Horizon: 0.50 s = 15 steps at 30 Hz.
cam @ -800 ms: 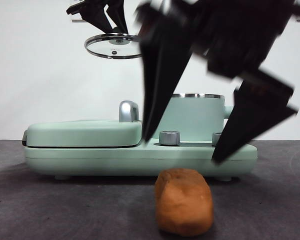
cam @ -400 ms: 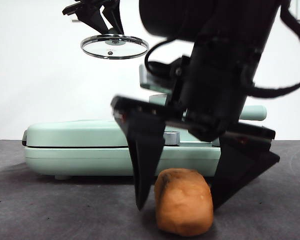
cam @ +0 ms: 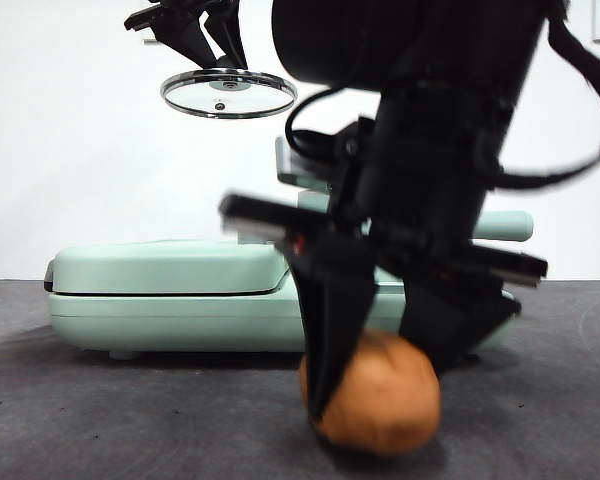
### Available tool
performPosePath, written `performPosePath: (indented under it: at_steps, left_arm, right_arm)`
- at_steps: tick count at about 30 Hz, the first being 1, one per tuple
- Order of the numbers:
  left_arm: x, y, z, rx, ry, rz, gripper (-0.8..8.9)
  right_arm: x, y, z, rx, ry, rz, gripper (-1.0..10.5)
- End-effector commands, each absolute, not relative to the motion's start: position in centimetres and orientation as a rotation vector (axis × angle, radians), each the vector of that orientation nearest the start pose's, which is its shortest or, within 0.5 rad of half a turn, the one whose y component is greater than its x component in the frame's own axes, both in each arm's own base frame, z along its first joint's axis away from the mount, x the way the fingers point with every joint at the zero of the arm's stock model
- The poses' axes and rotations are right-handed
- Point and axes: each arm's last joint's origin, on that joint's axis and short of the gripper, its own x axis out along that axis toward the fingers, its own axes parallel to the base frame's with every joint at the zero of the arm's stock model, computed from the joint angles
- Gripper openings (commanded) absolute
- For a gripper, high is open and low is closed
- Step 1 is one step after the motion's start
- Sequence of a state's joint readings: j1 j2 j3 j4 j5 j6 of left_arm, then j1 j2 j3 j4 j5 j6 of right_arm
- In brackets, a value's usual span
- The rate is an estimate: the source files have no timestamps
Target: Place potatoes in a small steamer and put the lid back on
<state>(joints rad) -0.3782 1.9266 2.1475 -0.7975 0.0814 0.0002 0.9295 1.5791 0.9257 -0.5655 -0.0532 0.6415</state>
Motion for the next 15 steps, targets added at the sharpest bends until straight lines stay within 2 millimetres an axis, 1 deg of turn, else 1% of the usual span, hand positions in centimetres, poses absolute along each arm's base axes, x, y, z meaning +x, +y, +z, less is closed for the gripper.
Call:
performPosePath:
  at_steps: [1, 4, 7, 8, 12, 15]
  left_arm:
    - [38.4, -15.3, 42.9, 0.075, 0.498, -0.449, 0.08]
    - [38.5, -15.1, 42.9, 0.074, 0.498, -0.443, 0.08]
    - [38.6, -15.0, 42.9, 0.074, 0.498, -0.441, 0.08]
    - [38.6, -15.0, 42.9, 0.074, 0.498, -0.441, 0.08]
    - [38.6, -15.0, 42.9, 0.074, 0.498, -0.441, 0.08]
    - [38.6, -15.0, 42.9, 0.074, 0.499, -0.442, 0.08]
  right_arm:
    - [18.2, 23.7, 19.5, 0.006, 1.343, 0.502, 0.4]
    - [19.8, 23.4, 22.3, 0.002, 1.35, 0.548, 0.4]
    - [21.7, 22.8, 25.9, -0.019, 1.302, 0.575, 0.4]
    - [22.5, 22.5, 27.2, -0.022, 1.274, 0.578, 0.4]
    - [25.6, 21.0, 31.7, -0.01, 1.157, 0.564, 0.3]
    - [28.2, 19.8, 34.2, 0.013, 1.084, 0.536, 0.3]
